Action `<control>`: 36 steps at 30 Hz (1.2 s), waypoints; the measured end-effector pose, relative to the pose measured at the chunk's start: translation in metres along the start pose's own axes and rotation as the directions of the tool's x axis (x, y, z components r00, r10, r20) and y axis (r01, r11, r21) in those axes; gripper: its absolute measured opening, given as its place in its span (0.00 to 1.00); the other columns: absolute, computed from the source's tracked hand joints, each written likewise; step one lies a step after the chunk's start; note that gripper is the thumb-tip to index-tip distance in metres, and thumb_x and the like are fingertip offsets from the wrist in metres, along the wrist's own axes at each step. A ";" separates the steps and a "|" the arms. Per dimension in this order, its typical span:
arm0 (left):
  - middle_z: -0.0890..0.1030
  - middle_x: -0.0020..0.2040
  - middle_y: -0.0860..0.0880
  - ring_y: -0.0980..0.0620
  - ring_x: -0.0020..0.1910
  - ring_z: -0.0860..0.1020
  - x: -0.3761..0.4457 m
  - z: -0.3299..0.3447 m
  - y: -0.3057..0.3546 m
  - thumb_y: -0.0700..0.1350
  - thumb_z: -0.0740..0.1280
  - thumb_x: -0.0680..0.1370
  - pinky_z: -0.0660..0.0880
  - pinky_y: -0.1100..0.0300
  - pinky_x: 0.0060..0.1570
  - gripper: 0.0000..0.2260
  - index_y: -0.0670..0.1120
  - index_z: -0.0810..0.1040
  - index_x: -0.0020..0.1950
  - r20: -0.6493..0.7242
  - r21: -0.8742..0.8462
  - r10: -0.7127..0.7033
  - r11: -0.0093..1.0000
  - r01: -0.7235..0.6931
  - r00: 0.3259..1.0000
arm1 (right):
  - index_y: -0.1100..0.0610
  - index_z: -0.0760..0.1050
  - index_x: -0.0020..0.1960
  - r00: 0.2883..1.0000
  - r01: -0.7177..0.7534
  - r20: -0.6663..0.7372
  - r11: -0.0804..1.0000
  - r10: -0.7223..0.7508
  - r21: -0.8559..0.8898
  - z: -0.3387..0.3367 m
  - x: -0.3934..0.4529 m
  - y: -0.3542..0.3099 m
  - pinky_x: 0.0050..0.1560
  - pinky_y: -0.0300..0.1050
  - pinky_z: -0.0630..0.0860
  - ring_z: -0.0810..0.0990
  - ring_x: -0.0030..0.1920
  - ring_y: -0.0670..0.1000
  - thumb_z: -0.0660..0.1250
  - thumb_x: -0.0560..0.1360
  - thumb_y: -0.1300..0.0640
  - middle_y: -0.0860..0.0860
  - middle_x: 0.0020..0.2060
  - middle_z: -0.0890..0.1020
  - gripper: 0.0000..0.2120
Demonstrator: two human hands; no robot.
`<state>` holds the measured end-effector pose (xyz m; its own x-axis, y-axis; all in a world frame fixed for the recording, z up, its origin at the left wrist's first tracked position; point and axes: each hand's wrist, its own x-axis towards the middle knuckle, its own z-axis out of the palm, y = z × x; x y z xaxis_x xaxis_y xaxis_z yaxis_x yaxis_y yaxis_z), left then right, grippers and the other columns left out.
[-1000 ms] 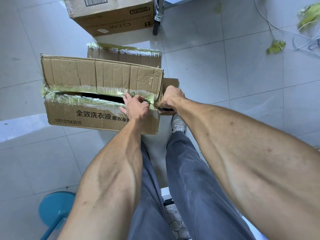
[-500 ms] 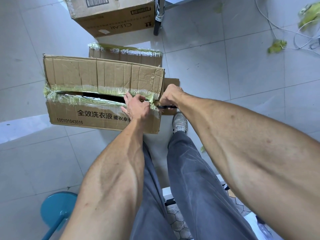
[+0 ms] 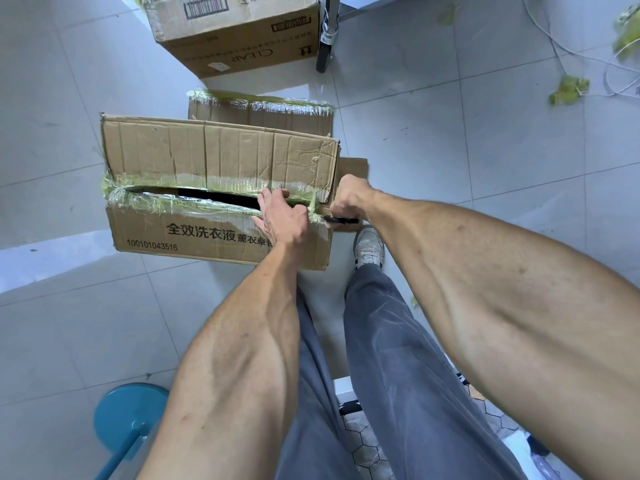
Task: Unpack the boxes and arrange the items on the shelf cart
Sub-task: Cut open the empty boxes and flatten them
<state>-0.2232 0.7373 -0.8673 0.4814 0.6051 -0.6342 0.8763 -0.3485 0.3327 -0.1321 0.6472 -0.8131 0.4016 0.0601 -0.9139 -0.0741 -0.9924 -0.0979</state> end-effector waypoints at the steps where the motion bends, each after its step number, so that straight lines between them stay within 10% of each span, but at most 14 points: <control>1: 0.70 0.69 0.46 0.48 0.73 0.63 -0.001 0.000 -0.002 0.35 0.61 0.71 0.49 0.38 0.74 0.19 0.44 0.74 0.61 -0.004 -0.018 0.005 1.000 -0.005 1.000 | 0.58 0.73 0.38 0.998 -0.001 -0.065 1.000 0.002 0.013 0.003 0.001 0.000 0.31 0.39 0.70 0.75 0.38 0.51 0.67 0.74 0.61 0.52 0.39 0.77 0.06; 8: 0.73 0.65 0.47 0.48 0.71 0.66 0.000 0.006 -0.004 0.36 0.62 0.72 0.49 0.39 0.75 0.14 0.46 0.75 0.56 -0.068 0.001 0.026 1.000 -0.026 0.997 | 0.59 0.70 0.35 0.977 -0.146 -0.136 0.979 0.166 0.143 -0.001 0.003 0.014 0.61 0.54 0.74 0.79 0.53 0.57 0.73 0.70 0.63 0.55 0.44 0.79 0.12; 15: 0.64 0.76 0.45 0.48 0.77 0.59 0.007 0.009 -0.006 0.40 0.60 0.75 0.49 0.44 0.75 0.11 0.44 0.80 0.52 -0.055 0.145 0.081 0.987 -0.072 0.995 | 0.63 0.74 0.57 0.964 -0.189 -0.115 0.919 0.241 0.345 -0.003 0.004 -0.006 0.72 0.57 0.64 0.72 0.66 0.60 0.67 0.74 0.60 0.59 0.62 0.76 0.13; 21: 0.66 0.76 0.46 0.48 0.76 0.61 0.019 0.004 -0.009 0.49 0.64 0.79 0.53 0.43 0.73 0.09 0.47 0.80 0.53 -0.045 0.197 0.115 0.975 -0.104 0.992 | 0.53 0.77 0.47 0.917 -0.163 -0.348 0.979 0.196 0.122 -0.031 -0.008 -0.019 0.60 0.51 0.69 0.76 0.47 0.51 0.69 0.70 0.58 0.49 0.42 0.78 0.06; 24: 0.71 0.72 0.42 0.45 0.71 0.68 0.025 0.004 -0.005 0.42 0.62 0.78 0.62 0.46 0.71 0.11 0.44 0.78 0.58 0.037 0.139 0.020 0.990 -0.025 0.999 | 0.55 0.79 0.44 0.974 -0.102 -0.208 0.994 0.091 -0.041 -0.030 -0.020 -0.026 0.52 0.48 0.76 0.78 0.43 0.52 0.74 0.63 0.57 0.50 0.40 0.80 0.10; 30: 0.82 0.55 0.45 0.52 0.47 0.77 0.026 -0.035 0.004 0.32 0.61 0.74 0.71 0.65 0.44 0.17 0.47 0.81 0.56 -0.246 -0.373 -0.275 0.912 0.171 0.929 | 0.55 0.77 0.40 0.940 0.063 -0.320 0.865 0.116 0.499 -0.014 -0.021 -0.058 0.41 0.43 0.80 0.80 0.42 0.54 0.73 0.64 0.56 0.50 0.38 0.81 0.08; 36: 0.73 0.66 0.45 0.45 0.65 0.69 0.034 -0.072 -0.037 0.37 0.63 0.74 0.67 0.54 0.54 0.17 0.45 0.73 0.63 -0.336 -0.232 -0.409 0.909 0.346 0.848 | 0.53 0.75 0.38 0.990 0.137 -0.050 0.772 -0.135 0.621 0.002 -0.019 -0.096 0.38 0.48 0.76 0.78 0.38 0.54 0.79 0.66 0.54 0.55 0.39 0.83 0.12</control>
<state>-0.2374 0.8219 -0.8511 0.0568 0.8965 -0.4394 0.9679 0.0586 0.2445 -0.1347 0.7415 -0.7873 0.4529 0.1880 -0.8715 -0.5691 -0.6915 -0.4449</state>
